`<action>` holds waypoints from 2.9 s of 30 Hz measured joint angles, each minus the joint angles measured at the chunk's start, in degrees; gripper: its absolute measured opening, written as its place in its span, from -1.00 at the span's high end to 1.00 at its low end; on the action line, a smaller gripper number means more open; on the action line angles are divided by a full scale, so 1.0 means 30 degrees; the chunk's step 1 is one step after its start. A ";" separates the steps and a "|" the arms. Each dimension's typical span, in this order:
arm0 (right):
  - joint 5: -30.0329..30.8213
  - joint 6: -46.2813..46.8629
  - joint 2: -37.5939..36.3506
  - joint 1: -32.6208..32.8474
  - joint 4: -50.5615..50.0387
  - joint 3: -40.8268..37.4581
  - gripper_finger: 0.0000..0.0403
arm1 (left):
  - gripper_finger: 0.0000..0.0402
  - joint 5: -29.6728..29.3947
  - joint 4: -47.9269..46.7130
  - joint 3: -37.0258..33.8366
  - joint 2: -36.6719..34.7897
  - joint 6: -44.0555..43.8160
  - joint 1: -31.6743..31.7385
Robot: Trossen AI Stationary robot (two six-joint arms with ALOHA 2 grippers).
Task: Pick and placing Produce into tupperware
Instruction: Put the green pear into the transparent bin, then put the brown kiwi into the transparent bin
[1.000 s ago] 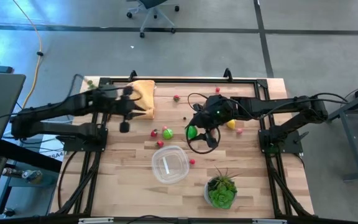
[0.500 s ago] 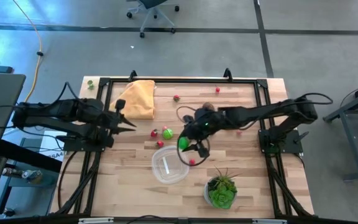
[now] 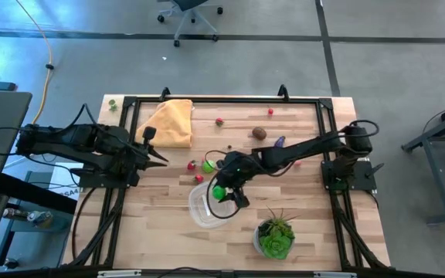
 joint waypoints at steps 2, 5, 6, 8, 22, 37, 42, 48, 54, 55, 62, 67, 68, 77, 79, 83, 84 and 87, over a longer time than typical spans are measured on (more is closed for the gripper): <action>-0.0005 -0.0107 0.0495 -0.0001 0.0080 0.0000 -0.04 | 0.75 0.0000 -0.0002 0.0000 0.0000 -0.0002 0.0000; -0.0011 -0.0208 0.1257 -0.0001 0.0662 0.0000 -0.04 | 0.75 0.0000 0.0005 0.0000 0.0000 -0.0002 0.0000; -0.0085 -0.0219 0.1475 -0.0001 0.0948 0.0000 -0.04 | 0.75 0.0000 0.0005 0.0000 0.0000 -0.0002 0.0000; -0.0130 -0.0246 0.1887 -0.0001 0.1369 0.0000 -0.04 | 0.75 0.0000 0.0005 0.0000 0.0000 -0.0002 0.0000; 0.0156 -0.1321 0.3131 -0.0015 0.0061 0.0022 -0.04 | 0.75 0.0000 0.0019 0.0000 0.0006 -0.0002 0.0000; 0.0606 -0.1743 0.3129 -0.1050 -0.2581 0.0015 -0.04 | 0.75 0.0001 0.0023 0.0000 0.0007 -0.0002 0.0000; 0.2256 -0.1725 0.3129 -0.1050 -0.2563 0.0015 -0.04 | 0.75 0.0000 0.0022 0.0000 0.0007 -0.0002 0.0000; 0.2761 -0.0894 0.3122 -0.1055 -0.2577 0.0015 -0.04 | 0.75 0.0000 0.0019 0.0000 0.0007 -0.0002 0.0000; 0.3232 -0.0578 0.3107 -0.1050 -0.2575 0.0015 -0.20 | 0.75 0.0000 0.0019 0.0000 0.0007 -0.0002 0.0000; 0.3233 -0.0635 0.3107 -0.1050 -0.2570 0.0015 -0.23 | 0.75 0.0000 0.0019 0.0000 0.0007 -0.0008 0.0000; 0.3229 -0.0711 0.3100 -0.1050 -0.2570 0.0015 -0.29 | 0.75 0.0000 0.0019 0.0000 0.0007 -0.0003 0.0000; 0.3000 -0.0712 0.2785 -0.1050 -0.2867 0.0088 -0.30 | 0.75 0.0000 0.0013 0.0000 0.0000 -0.0002 0.0000; 0.2957 -0.0720 0.2629 -0.1050 -0.3348 0.0324 -0.30 | 0.75 0.0000 0.0019 0.0000 0.0007 -0.0002 0.0000; 0.4441 -0.0942 0.1047 -0.1359 -0.8466 0.4661 -0.30 | 0.75 0.0001 0.0014 -0.0007 0.0000 -0.0009 0.0006; 0.5473 -0.0379 0.0596 -0.1770 -0.9545 0.5629 -0.30 | 0.75 0.0001 0.0019 -0.0007 0.0000 -0.0003 0.0000; 0.6857 0.0712 -0.0345 -0.3112 -1.1057 0.7009 -0.30 | 0.75 0.0007 0.0025 -0.0007 0.0000 -0.0009 0.0000; 0.6879 0.1017 -0.0609 -0.3535 -1.1334 0.7179 -0.30 | 0.75 0.0001 0.0034 -0.0007 0.0000 -0.0004 0.0006; 0.6884 0.2135 -0.1683 -0.4992 -1.2393 0.7293 -0.30 | 0.75 0.0007 0.0027 -0.0007 0.0000 -0.0006 0.0000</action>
